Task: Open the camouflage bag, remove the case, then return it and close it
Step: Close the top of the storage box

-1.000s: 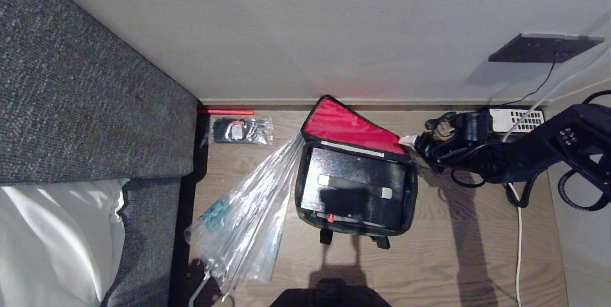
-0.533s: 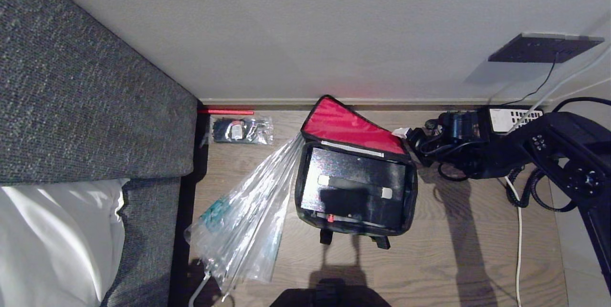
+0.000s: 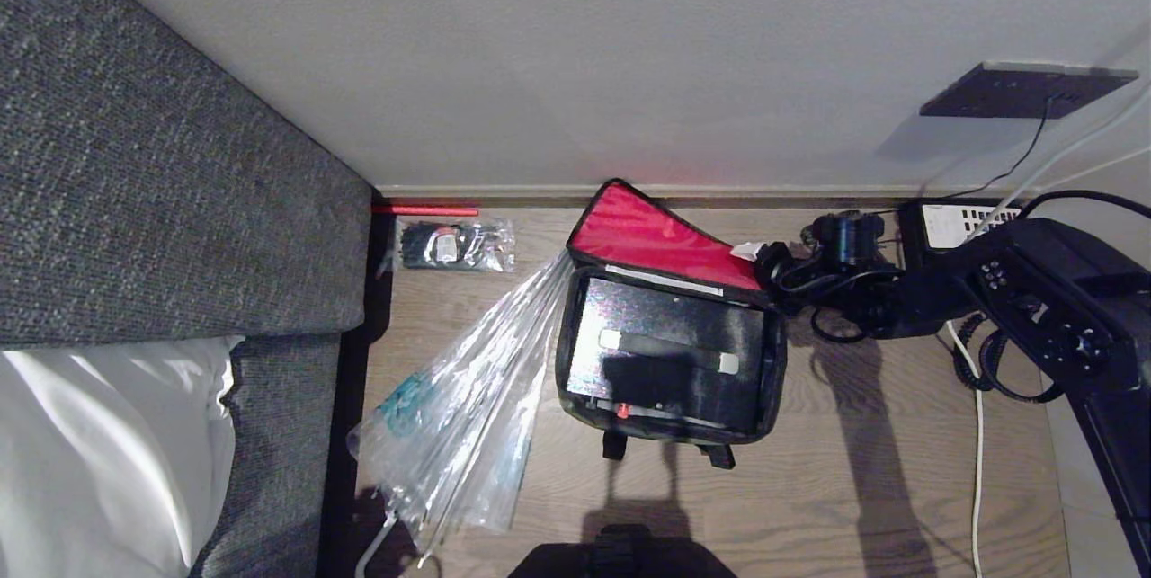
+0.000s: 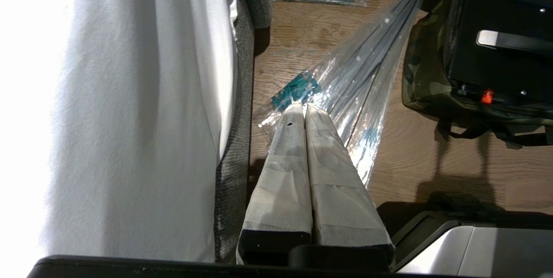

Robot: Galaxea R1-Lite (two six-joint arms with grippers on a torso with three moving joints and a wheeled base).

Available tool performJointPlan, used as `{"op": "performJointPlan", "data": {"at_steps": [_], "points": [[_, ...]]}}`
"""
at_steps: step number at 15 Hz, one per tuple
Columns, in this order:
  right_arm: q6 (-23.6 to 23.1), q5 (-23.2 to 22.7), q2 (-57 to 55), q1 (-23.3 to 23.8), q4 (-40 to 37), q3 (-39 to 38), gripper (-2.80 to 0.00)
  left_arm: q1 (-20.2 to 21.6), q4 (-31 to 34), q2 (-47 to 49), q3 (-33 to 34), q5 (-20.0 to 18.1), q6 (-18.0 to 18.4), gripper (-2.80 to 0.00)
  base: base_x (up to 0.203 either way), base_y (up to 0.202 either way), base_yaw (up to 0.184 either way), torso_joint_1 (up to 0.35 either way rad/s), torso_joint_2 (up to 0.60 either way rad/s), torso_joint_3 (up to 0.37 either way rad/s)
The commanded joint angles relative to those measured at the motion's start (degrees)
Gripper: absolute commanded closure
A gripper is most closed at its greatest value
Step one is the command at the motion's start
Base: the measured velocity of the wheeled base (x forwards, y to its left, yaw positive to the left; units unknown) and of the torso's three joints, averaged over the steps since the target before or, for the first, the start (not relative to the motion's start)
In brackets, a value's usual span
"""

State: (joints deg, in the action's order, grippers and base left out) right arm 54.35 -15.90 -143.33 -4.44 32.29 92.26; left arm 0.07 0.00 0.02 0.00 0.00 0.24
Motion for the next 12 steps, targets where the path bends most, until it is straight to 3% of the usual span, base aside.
{"op": "performJointPlan", "data": {"at_steps": [1, 5, 12], "points": [[0.08, -0.25, -0.63, -0.05, 0.22, 1.36, 0.00, 0.01, 0.00, -0.20, -0.09, 0.00, 0.02, 0.00, 0.000, 0.000, 0.000, 0.000, 0.00, 0.000], [-1.12, -0.16, -0.27, -0.25, 0.52, 1.86, 0.00, 0.01, 0.00, -0.20, 0.00, 0.00, 0.02, 0.00, 0.000, 0.000, 0.000, 0.000, 0.00, 0.000], [-10.71, -0.55, 6.08, 0.10, 4.58, -4.03, 0.00, 0.01, 0.00, -0.20, 0.00, 0.00, 0.02, 0.00, 0.000, 0.000, 0.000, 0.000, 0.00, 0.000]]}}
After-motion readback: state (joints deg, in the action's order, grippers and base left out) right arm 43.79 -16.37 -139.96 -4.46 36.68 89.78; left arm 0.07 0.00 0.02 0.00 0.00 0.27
